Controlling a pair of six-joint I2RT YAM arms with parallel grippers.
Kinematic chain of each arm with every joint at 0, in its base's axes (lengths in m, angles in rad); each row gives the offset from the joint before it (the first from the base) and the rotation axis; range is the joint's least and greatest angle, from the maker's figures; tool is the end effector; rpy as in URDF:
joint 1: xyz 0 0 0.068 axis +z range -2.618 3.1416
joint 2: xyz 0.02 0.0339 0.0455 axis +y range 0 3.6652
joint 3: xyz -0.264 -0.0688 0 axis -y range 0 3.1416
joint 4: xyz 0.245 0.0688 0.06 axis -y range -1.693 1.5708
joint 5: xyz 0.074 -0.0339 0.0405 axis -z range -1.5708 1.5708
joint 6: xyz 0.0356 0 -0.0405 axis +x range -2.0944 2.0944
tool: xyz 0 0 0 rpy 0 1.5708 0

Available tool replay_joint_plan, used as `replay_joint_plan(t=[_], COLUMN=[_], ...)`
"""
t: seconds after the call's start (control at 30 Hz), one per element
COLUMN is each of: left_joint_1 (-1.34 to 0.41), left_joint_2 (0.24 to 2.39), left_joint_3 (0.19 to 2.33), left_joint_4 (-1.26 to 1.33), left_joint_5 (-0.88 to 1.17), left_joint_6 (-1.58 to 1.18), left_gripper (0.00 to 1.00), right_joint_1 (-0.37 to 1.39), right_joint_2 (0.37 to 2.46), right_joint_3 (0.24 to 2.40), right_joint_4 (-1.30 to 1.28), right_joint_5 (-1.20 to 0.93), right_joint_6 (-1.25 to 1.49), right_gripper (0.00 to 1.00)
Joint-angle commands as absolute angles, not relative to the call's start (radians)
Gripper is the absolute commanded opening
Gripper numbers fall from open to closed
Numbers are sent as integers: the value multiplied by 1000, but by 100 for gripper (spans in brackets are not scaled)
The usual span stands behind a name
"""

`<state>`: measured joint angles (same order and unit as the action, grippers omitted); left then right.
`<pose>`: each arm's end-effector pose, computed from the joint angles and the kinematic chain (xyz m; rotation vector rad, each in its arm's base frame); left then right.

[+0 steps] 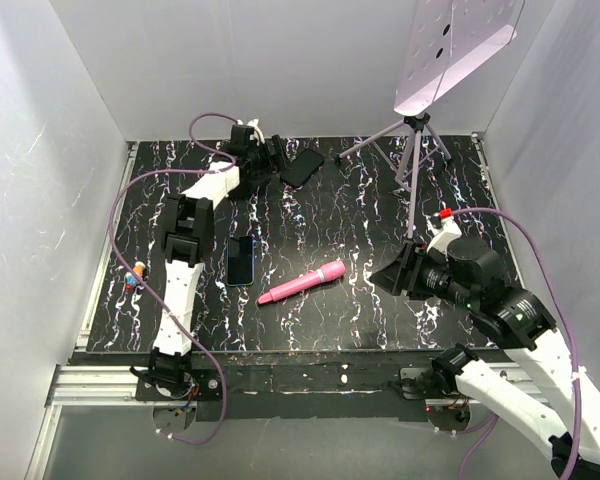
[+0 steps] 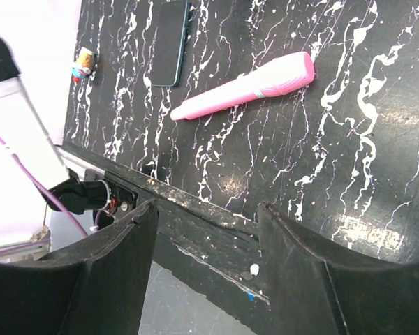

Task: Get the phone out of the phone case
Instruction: Move the phone to the phone.

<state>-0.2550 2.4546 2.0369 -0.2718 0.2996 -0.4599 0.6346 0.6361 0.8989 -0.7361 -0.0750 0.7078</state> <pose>0.5351 -0.1503 0.1677 -0.0730 2.3237 -0.7105 0.1000 0.0769 0.3420 0.0296 2.1690 0.8883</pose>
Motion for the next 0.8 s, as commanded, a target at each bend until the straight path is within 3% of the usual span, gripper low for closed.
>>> replay_joint_plan(t=[0.0, 0.27, 0.5, 0.77], left_joint_1=[-252, -305, -403, -454], left_joint_2=[2569, 2586, 2583, 2640], left_joint_3=[2259, 2247, 2296, 2376], left_joint_4=[-279, -296, -535, -679], left_joint_5=[345, 342, 118, -35], left_joint_6=[-558, -553, -296, -190], left_gripper=[89, 88, 95, 98], right_joint_1=[629, 626, 626, 626], right_joint_2=[608, 594, 595, 557], right_joint_3=[894, 882, 868, 842], right_joint_4=[-745, -752, -736, -750], right_joint_5=[-65, -35, -45, -28], right_joint_6=[742, 744, 750, 778], right_gripper=[65, 65, 64, 63])
